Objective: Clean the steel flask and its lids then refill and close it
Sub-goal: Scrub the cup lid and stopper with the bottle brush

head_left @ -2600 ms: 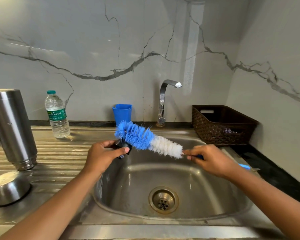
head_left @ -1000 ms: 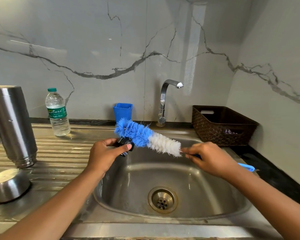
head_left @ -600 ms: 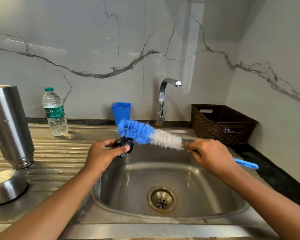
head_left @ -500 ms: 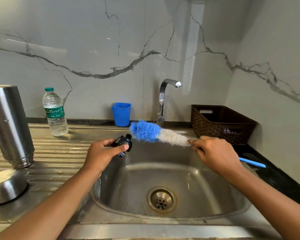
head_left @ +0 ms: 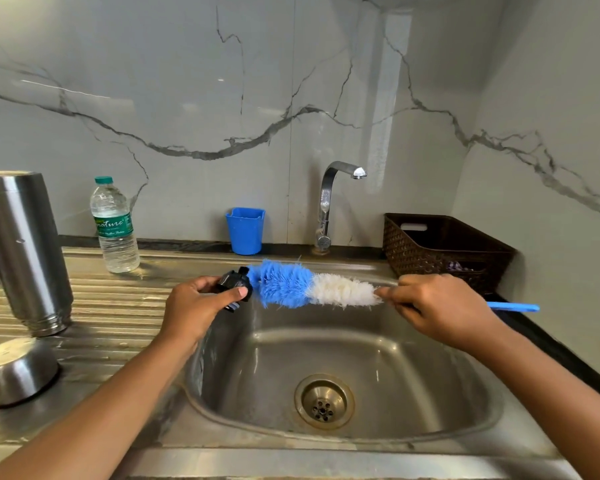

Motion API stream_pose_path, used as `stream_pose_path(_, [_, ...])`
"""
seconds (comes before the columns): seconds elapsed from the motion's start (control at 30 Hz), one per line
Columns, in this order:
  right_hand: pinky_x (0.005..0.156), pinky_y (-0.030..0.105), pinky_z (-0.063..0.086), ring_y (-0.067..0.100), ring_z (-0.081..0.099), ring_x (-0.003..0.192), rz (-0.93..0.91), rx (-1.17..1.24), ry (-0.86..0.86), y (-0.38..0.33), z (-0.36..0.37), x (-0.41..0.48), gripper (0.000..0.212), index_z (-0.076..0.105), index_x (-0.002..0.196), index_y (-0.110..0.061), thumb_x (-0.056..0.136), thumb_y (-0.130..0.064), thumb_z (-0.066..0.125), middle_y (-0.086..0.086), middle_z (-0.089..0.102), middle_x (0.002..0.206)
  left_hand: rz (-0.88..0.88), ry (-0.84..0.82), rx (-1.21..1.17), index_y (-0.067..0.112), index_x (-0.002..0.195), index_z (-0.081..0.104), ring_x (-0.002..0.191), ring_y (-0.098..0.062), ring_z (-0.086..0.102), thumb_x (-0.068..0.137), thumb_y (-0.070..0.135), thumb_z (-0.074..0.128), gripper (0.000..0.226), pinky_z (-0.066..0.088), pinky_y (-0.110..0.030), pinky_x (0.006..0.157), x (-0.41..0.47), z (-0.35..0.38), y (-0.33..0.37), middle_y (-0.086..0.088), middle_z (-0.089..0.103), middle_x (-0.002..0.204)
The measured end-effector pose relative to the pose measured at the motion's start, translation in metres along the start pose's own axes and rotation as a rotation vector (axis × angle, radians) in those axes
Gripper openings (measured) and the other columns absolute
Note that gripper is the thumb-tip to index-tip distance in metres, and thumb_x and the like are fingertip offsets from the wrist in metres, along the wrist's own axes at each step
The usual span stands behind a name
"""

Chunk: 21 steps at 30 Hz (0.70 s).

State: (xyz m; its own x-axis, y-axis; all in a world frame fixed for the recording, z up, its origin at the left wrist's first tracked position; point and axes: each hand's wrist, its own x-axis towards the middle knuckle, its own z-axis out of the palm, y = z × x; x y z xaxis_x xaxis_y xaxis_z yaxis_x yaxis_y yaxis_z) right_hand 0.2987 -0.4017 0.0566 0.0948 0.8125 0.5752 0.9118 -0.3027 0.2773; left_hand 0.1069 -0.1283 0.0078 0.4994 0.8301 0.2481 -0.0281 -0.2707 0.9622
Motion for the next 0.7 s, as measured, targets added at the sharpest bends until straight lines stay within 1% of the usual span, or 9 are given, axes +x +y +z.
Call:
stream_pose_path(0.07, [0.032,0.024,0.035,0.018,0.059,0.044,0.052,0.001,-0.01,-0.008,0.007,0.0,0.033,0.075,0.095,-0.03,0.065,-0.018,0.082,-0.012,0.06,0.063,0.021,-0.035,0.05,0.02,0.089,0.071,0.083,-0.019,0.069,0.062,0.02,0.087,0.031,0.053,-0.034,0.083,-0.003,0.006,0.001,-0.001,0.073,0.087])
stream_pose_path(0.13, [0.031,0.025,0.038,0.02,0.058,0.043,0.08,-0.02,-0.007,-0.016,0.015,0.0,0.038,0.075,0.095,-0.029,0.061,-0.016,0.085,-0.01,0.061,0.063,0.043,-0.053,0.089,0.024,0.088,0.07,0.084,-0.016,0.068,0.061,0.021,0.088,0.033,0.052,-0.032,0.082,-0.005,0.01,0.002,0.005,0.072,0.088])
stream_pose_path(0.23, [0.034,0.026,0.036,0.023,0.059,0.045,0.197,-0.013,0.073,-0.009,0.011,-0.001,0.03,0.075,0.096,-0.026,0.069,-0.014,0.08,-0.007,0.058,0.062,0.048,-0.019,0.086,0.021,0.092,0.072,0.086,-0.017,0.068,0.051,0.03,0.091,0.047,0.052,-0.034,0.085,-0.001,0.004,0.001,0.002,0.073,0.091])
stream_pose_path(0.3, [0.04,0.024,0.031,0.022,0.059,0.049,0.289,0.023,0.115,-0.002,0.008,-0.003,0.029,0.075,0.097,-0.025,0.072,-0.011,0.078,-0.008,0.057,0.062,0.048,0.004,0.081,0.02,0.093,0.072,0.089,-0.02,0.068,0.051,0.03,0.09,0.048,0.051,-0.036,0.088,0.002,0.0,0.0,0.0,0.073,0.092])
stream_pose_path(0.4, [0.046,0.02,0.034,0.018,0.064,0.055,0.209,0.076,0.104,-0.01,0.009,-0.002,0.028,0.075,0.095,-0.025,0.072,-0.01,0.078,-0.01,0.063,0.068,0.052,0.003,0.093,0.025,0.09,0.071,0.087,-0.018,0.068,0.046,0.034,0.088,0.048,0.052,-0.037,0.087,0.001,0.002,0.0,0.003,0.072,0.091])
stream_pose_path(0.47, [0.05,0.025,0.041,0.023,0.066,0.064,0.151,0.077,-0.003,-0.025,0.016,0.002,0.027,0.072,0.107,-0.027,0.082,-0.017,0.069,-0.004,0.067,0.076,0.068,-0.009,0.117,0.029,0.086,0.07,0.083,-0.016,0.068,0.05,0.028,0.092,0.043,0.053,-0.037,0.085,-0.002,0.006,0.0,0.007,0.072,0.088])
stream_pose_path(0.53, [0.051,0.03,0.042,0.027,0.065,0.068,0.146,0.091,-0.073,-0.031,0.02,0.004,0.027,0.068,0.114,-0.028,0.09,-0.022,0.057,0.0,0.066,0.079,0.089,-0.007,0.133,0.03,0.086,0.069,0.082,-0.014,0.068,0.058,0.022,0.09,0.037,0.053,-0.035,0.083,-0.001,0.007,-0.001,0.009,0.071,0.086])
stream_pose_path(0.63, [0.037,0.028,0.041,0.022,0.062,0.052,0.079,0.039,0.042,-0.022,0.016,0.003,0.026,0.073,0.1,-0.03,0.079,-0.026,0.058,-0.007,0.062,0.067,0.096,0.026,0.131,0.03,0.086,0.067,0.084,-0.015,0.067,0.059,0.022,0.089,0.036,0.051,-0.032,0.082,0.001,0.004,-0.001,0.007,0.07,0.089])
stream_pose_path(0.7, [0.034,0.025,0.038,0.02,0.06,0.048,0.065,0.012,0.071,-0.019,0.014,0.002,0.027,0.074,0.097,-0.03,0.075,-0.027,0.059,-0.009,0.06,0.064,0.108,0.018,0.133,0.031,0.084,0.066,0.083,-0.014,0.066,0.059,0.021,0.089,0.035,0.049,-0.029,0.079,-0.001,0.005,-0.001,0.009,0.069,0.086])
